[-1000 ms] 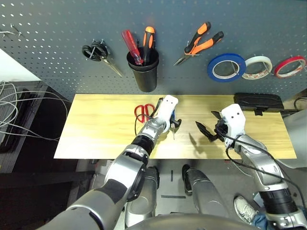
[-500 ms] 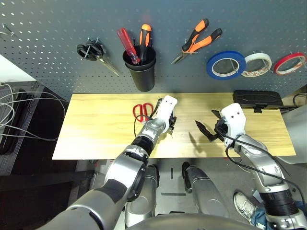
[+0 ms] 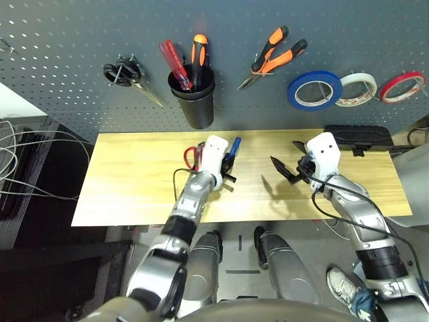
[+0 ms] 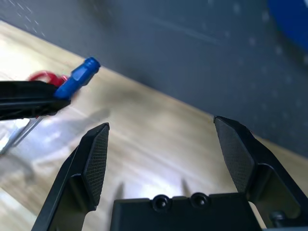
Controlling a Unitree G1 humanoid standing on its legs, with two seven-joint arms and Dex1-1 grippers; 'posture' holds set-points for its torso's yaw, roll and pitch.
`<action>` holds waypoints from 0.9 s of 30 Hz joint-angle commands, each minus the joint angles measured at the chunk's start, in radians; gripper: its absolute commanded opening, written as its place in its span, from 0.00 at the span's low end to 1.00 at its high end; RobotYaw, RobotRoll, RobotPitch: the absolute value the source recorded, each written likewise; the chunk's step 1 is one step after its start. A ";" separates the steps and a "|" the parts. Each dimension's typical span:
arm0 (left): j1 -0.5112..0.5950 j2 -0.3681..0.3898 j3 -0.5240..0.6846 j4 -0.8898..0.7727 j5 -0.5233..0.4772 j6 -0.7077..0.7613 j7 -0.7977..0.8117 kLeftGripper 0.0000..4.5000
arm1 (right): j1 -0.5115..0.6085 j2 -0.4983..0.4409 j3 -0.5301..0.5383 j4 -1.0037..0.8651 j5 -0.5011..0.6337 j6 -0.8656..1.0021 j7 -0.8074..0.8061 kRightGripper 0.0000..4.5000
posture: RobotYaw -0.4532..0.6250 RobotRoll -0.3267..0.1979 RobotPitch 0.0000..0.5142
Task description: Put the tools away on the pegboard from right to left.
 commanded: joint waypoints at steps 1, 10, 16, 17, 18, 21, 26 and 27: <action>0.077 0.016 0.002 -0.092 -0.035 -0.109 -0.052 0.12 | 0.008 0.007 -0.016 0.026 0.021 -0.042 0.022 1.00 | 0.48 0.62 0.43; 0.058 0.064 0.012 -0.269 -0.134 -0.214 -0.166 0.12 | -0.025 0.004 -0.026 0.048 0.031 -0.101 0.054 1.00 | 0.48 0.62 0.44; -0.008 0.110 0.019 -0.400 -0.173 -0.208 -0.201 0.12 | -0.033 0.001 -0.017 0.041 0.039 -0.128 0.096 1.00 | 0.48 0.62 0.44; -0.016 0.114 0.019 -0.415 -0.175 -0.203 -0.201 0.12 | -0.033 0.002 -0.014 0.036 0.044 -0.128 0.106 1.00 | 0.48 0.62 0.44; -0.033 0.115 0.023 -0.435 -0.180 -0.194 -0.195 0.12 | -0.031 0.002 -0.005 0.024 0.051 -0.126 0.123 1.00 | 0.48 0.62 0.44; -0.079 0.113 0.035 -0.477 -0.190 -0.175 -0.170 0.12 | -0.030 0.003 0.014 0.002 0.051 -0.138 0.157 1.00 | 0.48 0.62 0.44; -0.185 0.094 0.073 -0.491 -0.197 -0.151 -0.100 0.12 | -0.062 0.025 0.017 0.000 0.056 -0.146 0.161 1.00 | 0.49 0.62 0.44; -0.204 0.091 0.082 -0.487 -0.200 -0.147 -0.088 0.12 | -0.068 0.029 0.017 0.005 0.053 -0.149 0.159 1.00 | 0.49 0.62 0.44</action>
